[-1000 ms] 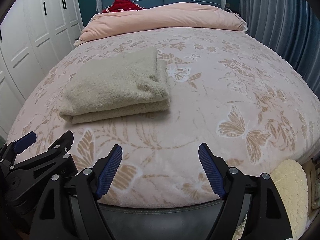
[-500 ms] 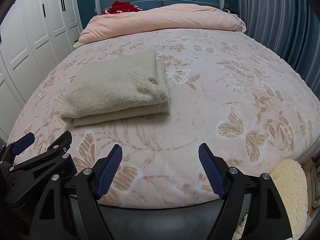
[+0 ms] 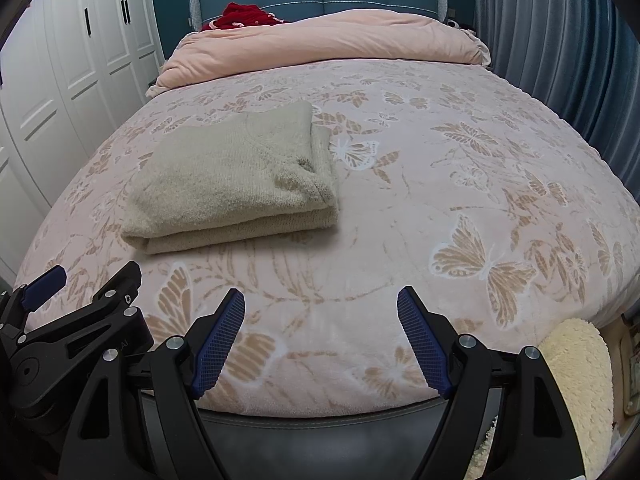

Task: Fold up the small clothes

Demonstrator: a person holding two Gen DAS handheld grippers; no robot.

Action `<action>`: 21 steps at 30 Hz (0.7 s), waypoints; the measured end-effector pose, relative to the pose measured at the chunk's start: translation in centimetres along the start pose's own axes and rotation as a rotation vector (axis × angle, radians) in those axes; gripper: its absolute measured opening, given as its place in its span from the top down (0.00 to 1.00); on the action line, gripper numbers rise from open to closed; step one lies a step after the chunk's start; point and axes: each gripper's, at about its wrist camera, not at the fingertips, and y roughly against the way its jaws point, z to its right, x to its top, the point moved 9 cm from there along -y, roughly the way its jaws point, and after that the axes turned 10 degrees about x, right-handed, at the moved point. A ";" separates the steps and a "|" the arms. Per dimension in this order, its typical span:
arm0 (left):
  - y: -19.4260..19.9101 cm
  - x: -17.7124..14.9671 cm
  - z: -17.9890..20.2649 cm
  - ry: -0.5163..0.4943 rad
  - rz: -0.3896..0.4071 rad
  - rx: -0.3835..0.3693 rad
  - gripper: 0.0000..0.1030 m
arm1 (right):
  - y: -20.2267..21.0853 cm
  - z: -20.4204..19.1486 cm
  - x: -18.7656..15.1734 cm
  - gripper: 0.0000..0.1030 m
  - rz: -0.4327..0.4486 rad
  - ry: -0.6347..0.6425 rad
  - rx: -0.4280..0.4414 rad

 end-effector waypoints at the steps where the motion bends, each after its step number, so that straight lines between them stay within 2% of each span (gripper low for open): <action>1: 0.0 0.0 0.0 0.002 0.000 0.000 0.18 | 0.0 0.0 0.0 0.25 0.000 0.000 0.000; 10: 0.3 -0.1 0.1 0.001 -0.003 0.032 0.18 | 0.3 0.0 0.1 0.25 -0.005 -0.008 -0.012; 21: -0.1 -0.4 0.1 0.019 -0.023 0.026 0.18 | 0.3 -0.6 0.0 0.25 -0.002 0.003 -0.021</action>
